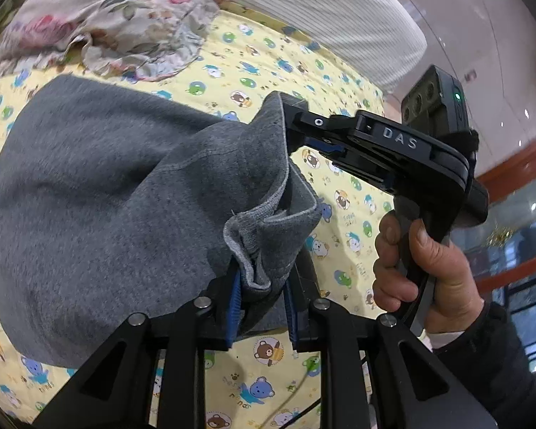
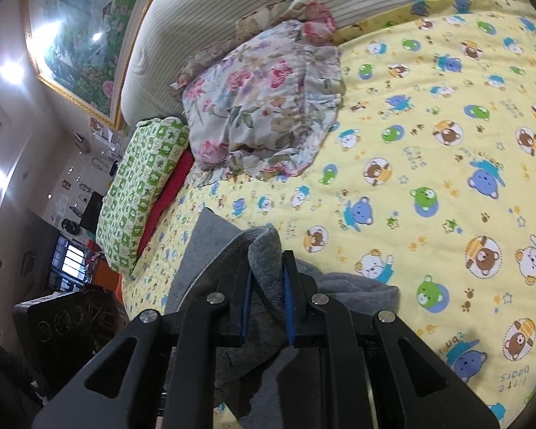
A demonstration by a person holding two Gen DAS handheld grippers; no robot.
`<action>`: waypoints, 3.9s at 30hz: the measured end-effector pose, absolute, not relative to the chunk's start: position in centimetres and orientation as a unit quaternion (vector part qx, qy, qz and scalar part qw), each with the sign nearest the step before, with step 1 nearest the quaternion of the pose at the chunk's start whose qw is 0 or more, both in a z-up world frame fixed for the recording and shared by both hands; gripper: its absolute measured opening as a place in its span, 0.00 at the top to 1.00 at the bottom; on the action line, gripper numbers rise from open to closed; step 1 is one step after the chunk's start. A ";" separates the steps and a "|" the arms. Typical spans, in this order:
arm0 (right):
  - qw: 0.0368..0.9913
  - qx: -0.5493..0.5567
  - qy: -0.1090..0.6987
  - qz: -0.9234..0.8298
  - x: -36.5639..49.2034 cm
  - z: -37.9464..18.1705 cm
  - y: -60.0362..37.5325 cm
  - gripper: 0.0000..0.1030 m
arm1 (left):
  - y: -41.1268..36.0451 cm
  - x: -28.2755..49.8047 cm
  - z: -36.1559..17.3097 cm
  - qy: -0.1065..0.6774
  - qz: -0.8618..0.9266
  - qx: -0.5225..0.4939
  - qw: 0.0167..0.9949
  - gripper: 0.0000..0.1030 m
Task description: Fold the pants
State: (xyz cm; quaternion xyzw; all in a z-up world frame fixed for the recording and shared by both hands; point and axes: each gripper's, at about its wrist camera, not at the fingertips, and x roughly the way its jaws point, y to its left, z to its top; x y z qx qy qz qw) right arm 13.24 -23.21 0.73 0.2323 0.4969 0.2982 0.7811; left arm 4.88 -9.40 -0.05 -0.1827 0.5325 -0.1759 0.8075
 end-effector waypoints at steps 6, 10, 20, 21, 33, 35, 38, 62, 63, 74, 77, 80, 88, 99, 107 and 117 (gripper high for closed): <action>0.795 0.231 0.498 0.257 12.6 0.5 -25.4 0.67 | -12.3 4.1 -0.3 0.537 -0.222 -0.144 0.801 0.60; 0.798 0.238 0.507 0.222 11.9 0.0 -27.6 0.67 | -15.1 2.8 -0.2 0.537 -0.279 -0.110 0.789 0.60; 0.807 0.240 0.490 0.225 9.8 3.4 -28.3 0.67 | -13.0 0.9 2.2 0.491 -0.269 -0.047 0.827 0.56; 0.806 0.244 0.484 0.237 9.6 4.0 -27.7 0.67 | -12.8 1.0 2.1 0.485 -0.256 -0.034 0.836 0.53; 0.789 0.218 0.523 0.236 11.9 1.9 -22.9 0.95 | -15.5 3.7 -2.8 0.526 -0.237 0.022 0.817 0.76; 0.793 0.222 0.518 0.233 11.8 2.1 -23.4 0.95 | -15.7 4.0 -2.1 0.521 -0.249 0.015 0.816 0.78; 0.806 0.227 0.496 0.228 11.4 3.3 -24.9 0.95 | -15.8 4.1 -0.5 0.504 -0.275 -0.004 0.818 0.81; 0.821 0.219 0.509 0.136 7.9 2.0 -26.5 0.70 | -7.6 2.2 -0.3 0.520 -0.298 -0.097 0.795 0.65; 0.825 0.216 0.503 0.139 7.4 2.6 -26.1 0.69 | -6.7 2.2 -0.1 0.518 -0.291 -0.103 0.798 0.64; 0.852 0.105 0.498 0.124 3.5 3.7 -20.3 0.44 | 4.3 3.3 -0.1 0.520 -0.187 -0.163 0.817 0.56; 0.844 0.112 0.512 0.115 2.8 2.7 -20.6 0.44 | 6.3 3.8 -0.6 0.523 -0.164 -0.170 0.819 0.56; 0.842 0.117 0.515 0.108 2.0 2.4 -20.7 0.44 | 7.6 3.8 -1.1 0.523 -0.148 -0.171 0.822 0.52; 0.841 0.114 0.522 0.092 1.6 2.1 -20.7 0.34 | 9.9 4.4 -2.3 0.533 -0.122 -0.178 0.818 0.47; 0.827 0.147 0.534 0.091 2.1 0.9 -21.5 0.28 | 11.8 4.9 -4.2 0.547 -0.096 -0.186 0.810 0.31; 0.811 0.176 0.549 0.095 2.7 -1.3 -21.8 0.25 | 12.6 6.6 -7.1 0.573 -0.090 -0.222 0.784 0.26; 0.778 0.283 0.547 0.126 3.5 -4.7 -23.6 0.19 | 10.8 9.0 -10.7 0.593 -0.118 -0.259 0.753 0.25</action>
